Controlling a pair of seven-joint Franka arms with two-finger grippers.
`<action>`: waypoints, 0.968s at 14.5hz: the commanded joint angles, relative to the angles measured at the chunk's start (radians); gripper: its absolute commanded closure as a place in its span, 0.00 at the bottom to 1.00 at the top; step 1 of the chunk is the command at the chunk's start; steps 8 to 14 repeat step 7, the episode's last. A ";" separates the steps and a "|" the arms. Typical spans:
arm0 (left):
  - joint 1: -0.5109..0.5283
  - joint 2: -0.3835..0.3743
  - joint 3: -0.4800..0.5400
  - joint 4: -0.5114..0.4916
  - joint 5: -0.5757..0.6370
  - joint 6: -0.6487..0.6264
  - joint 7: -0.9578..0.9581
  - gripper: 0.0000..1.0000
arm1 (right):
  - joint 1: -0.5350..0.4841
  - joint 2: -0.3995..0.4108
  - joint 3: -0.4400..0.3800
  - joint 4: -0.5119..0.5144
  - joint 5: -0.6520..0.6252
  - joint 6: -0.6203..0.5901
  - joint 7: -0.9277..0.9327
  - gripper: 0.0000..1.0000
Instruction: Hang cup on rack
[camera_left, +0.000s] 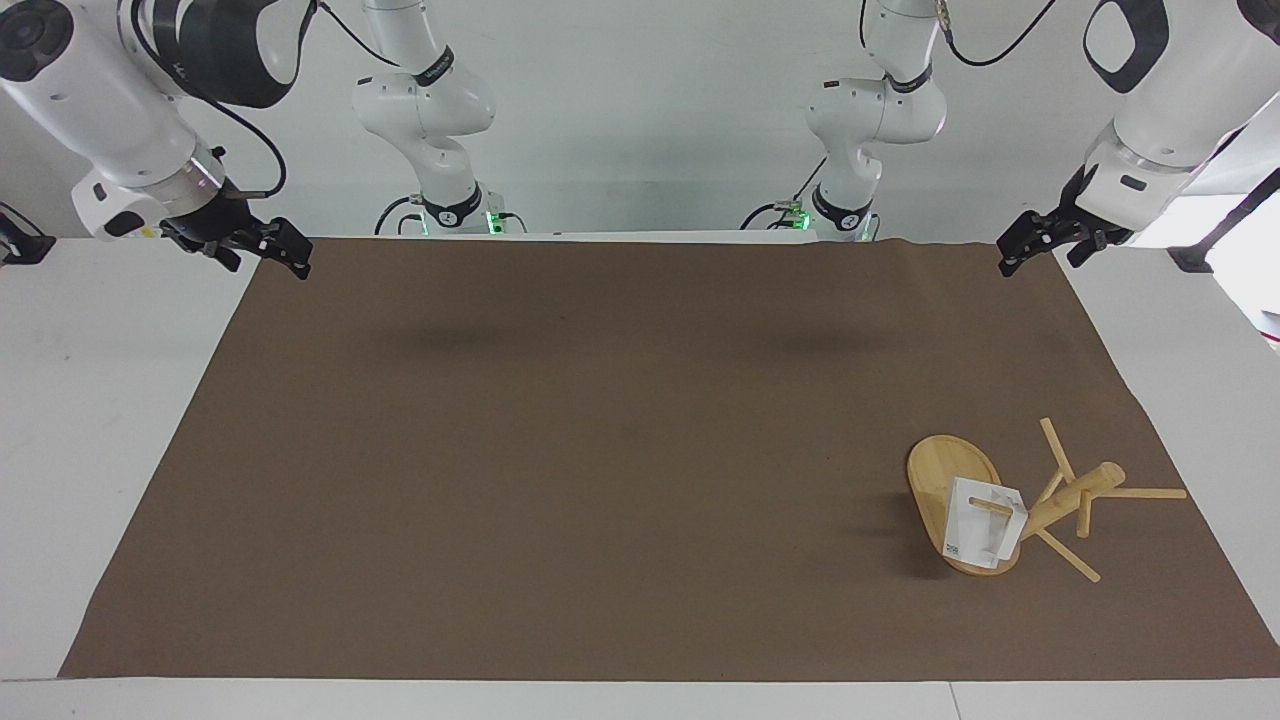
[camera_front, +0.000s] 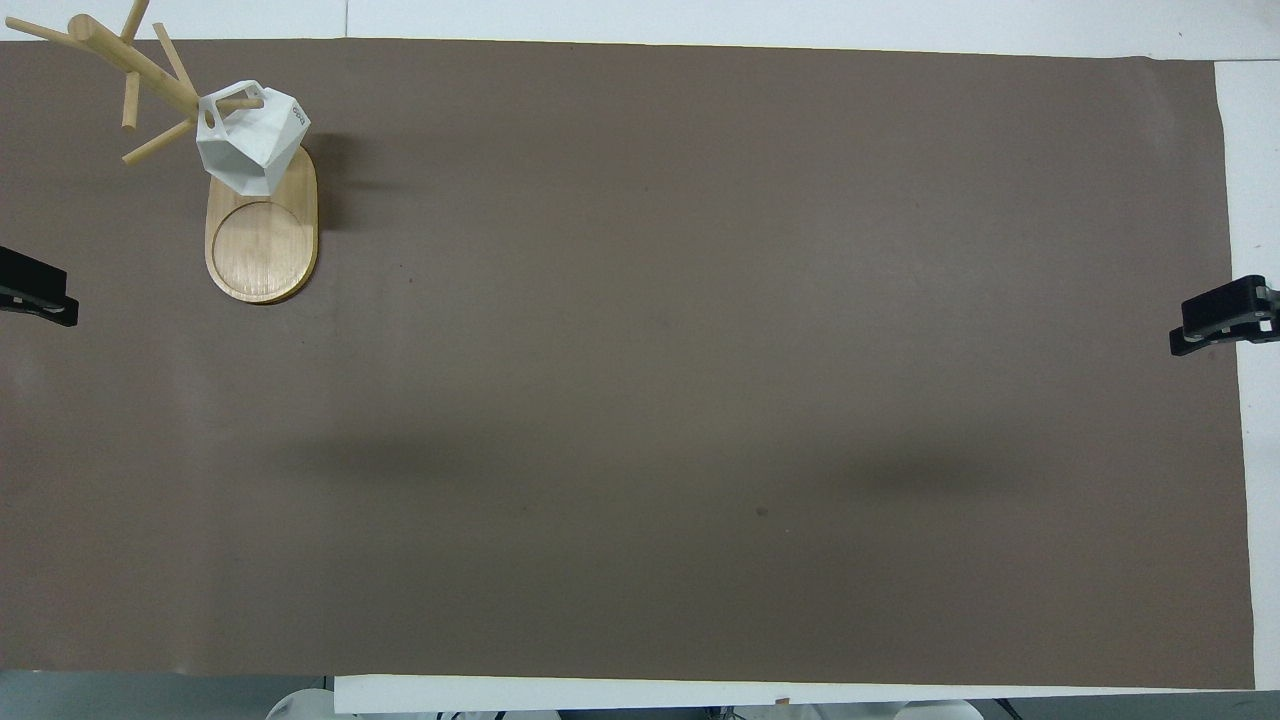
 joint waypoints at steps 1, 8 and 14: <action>0.004 0.108 -0.004 0.143 -0.013 -0.066 0.038 0.01 | 0.000 -0.014 0.003 -0.016 -0.002 0.008 0.015 0.01; 0.000 0.104 -0.005 0.143 -0.025 -0.019 0.075 0.00 | 0.000 -0.014 0.003 -0.016 -0.002 0.008 0.015 0.01; 0.000 0.104 -0.005 0.143 -0.025 -0.019 0.075 0.00 | 0.000 -0.014 0.003 -0.016 -0.002 0.008 0.015 0.01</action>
